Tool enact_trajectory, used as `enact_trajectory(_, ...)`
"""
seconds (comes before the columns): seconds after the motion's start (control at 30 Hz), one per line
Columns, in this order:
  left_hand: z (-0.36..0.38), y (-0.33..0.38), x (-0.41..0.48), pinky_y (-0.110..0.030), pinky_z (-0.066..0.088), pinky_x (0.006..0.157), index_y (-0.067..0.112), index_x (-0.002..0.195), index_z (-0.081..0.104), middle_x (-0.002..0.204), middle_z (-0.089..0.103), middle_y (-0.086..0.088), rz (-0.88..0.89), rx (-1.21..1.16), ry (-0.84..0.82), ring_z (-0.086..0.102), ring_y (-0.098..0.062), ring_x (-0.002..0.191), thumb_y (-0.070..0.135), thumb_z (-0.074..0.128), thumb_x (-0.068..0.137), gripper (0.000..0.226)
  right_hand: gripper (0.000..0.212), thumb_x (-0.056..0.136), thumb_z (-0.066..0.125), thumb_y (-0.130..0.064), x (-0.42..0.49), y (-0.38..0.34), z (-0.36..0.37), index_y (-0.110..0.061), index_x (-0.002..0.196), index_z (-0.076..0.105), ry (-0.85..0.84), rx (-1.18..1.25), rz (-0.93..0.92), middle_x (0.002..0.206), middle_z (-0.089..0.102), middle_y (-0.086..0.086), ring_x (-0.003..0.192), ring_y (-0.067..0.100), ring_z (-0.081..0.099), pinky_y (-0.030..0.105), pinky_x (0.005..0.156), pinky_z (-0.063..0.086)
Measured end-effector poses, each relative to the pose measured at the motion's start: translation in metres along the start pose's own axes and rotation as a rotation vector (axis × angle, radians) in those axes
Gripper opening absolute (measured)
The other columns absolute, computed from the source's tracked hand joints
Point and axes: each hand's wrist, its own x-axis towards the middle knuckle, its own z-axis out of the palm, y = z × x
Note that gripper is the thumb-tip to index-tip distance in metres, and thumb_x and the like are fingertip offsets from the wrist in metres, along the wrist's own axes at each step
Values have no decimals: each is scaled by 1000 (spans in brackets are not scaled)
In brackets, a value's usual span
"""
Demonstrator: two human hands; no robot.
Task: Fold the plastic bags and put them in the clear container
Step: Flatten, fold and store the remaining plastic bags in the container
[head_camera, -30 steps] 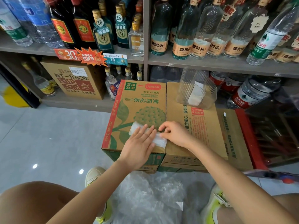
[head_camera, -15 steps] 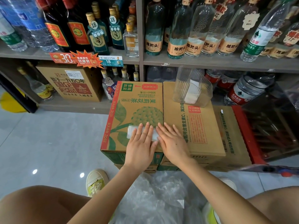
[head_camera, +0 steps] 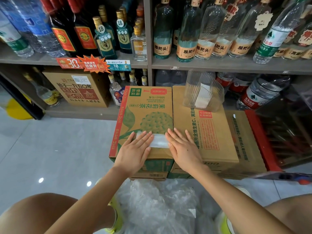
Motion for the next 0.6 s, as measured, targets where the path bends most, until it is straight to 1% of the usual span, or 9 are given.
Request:
enact_trajectory(0.1,-2,-13,-8,-38,11,117,16,144,42,149,40,4,-48,-2,27,29,-15,141,36,13,104,54,77,93,-16,-51,-1,-1,-1,-20,148,28,-1,-20,10,154,20,-10,146,10,11,39,117,-5)
enact_trajectory(0.2,-3,-15,-11,-39,12,116,18,143,45,148,41,6,-96,-8,39,30,-15,140,34,19,103,51,71,90,-11,-48,0,-2,-3,-24,150,18,-55,-32,20,153,4,-15,144,4,-2,39,118,-10)
enact_trajectory(0.3,-3,-3,-10,-41,11,116,18,142,46,147,38,7,-159,-11,45,33,-18,140,36,14,103,53,69,90,-12,-56,-2,-2,-8,-28,150,11,-72,29,42,153,0,-14,141,2,-8,37,118,-12)
enact_trajectory(0.37,-2,1,-10,-43,10,116,17,142,45,147,40,6,-188,5,39,33,-20,140,37,11,103,55,68,93,-2,-56,-8,0,-8,-28,149,24,70,161,164,155,10,-10,145,9,8,37,119,-3)
enact_trajectory(0.4,-1,3,-11,-44,9,116,16,142,46,146,43,4,-198,16,39,34,-22,140,37,12,103,55,69,93,6,-57,-12,0,-8,-24,143,42,191,226,265,155,24,-6,144,14,22,39,119,6)
enact_trajectory(0.43,-2,6,-11,-45,9,116,15,141,47,145,46,2,-207,30,42,36,-25,139,35,15,103,54,69,92,14,-59,-14,-1,-7,-22,127,60,301,258,363,149,39,-1,138,19,36,42,116,15)
enact_trajectory(0.47,-2,11,-11,-45,9,116,14,140,48,144,48,0,-216,40,43,39,-28,137,34,17,103,53,66,90,21,-60,-13,-3,-6,-21,107,71,371,243,441,142,50,2,131,23,45,44,111,20)
enact_trajectory(0.53,-1,23,-12,-46,11,116,11,138,51,141,52,-3,-256,47,44,43,-32,135,33,18,102,53,60,86,31,-63,-9,-9,-4,-20,82,73,389,203,540,134,57,5,124,26,49,45,106,22)
enact_trajectory(0.6,2,35,-13,-48,14,114,10,138,51,140,53,-5,-316,45,40,44,-35,134,34,17,102,55,48,84,48,-60,-3,-17,-4,-21,79,74,373,207,595,133,57,6,125,28,46,49,107,21)
